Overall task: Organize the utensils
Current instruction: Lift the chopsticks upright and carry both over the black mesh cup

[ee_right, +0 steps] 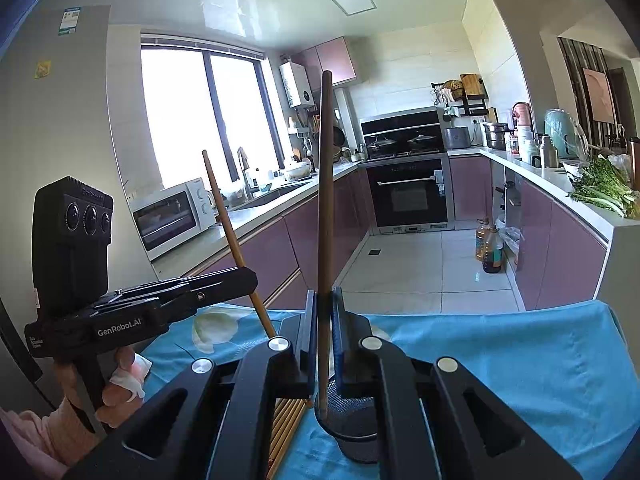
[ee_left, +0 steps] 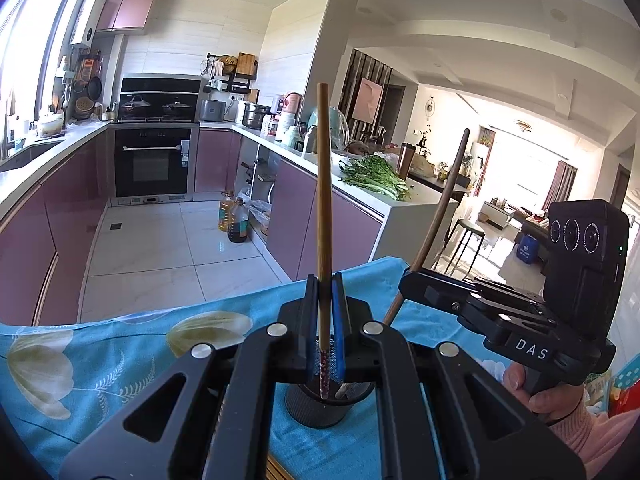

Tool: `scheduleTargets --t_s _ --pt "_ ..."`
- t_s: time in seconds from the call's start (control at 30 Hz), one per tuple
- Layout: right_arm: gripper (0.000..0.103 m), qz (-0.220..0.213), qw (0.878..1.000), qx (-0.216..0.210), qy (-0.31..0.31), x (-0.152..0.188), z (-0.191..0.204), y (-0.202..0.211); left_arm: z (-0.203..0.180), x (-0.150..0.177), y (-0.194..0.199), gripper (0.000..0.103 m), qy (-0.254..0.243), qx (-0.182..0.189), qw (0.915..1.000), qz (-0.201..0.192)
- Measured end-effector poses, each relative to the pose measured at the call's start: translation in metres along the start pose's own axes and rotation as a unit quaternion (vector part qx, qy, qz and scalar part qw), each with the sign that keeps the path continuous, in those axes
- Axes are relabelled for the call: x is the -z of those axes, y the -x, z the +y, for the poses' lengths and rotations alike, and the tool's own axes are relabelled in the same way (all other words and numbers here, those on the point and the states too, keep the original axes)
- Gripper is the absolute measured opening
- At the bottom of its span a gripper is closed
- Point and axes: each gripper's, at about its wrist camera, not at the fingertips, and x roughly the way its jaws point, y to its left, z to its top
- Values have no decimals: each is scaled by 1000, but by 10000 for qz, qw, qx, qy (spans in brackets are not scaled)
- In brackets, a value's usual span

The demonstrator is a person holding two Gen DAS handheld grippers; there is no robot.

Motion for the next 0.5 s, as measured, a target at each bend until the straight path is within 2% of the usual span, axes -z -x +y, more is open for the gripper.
scheduleTargets --t_s 0.5 --pt "6 36 10000 52 -17 -4 -6 -6 -3 -3 -2 8 -62 25 10000 -1"
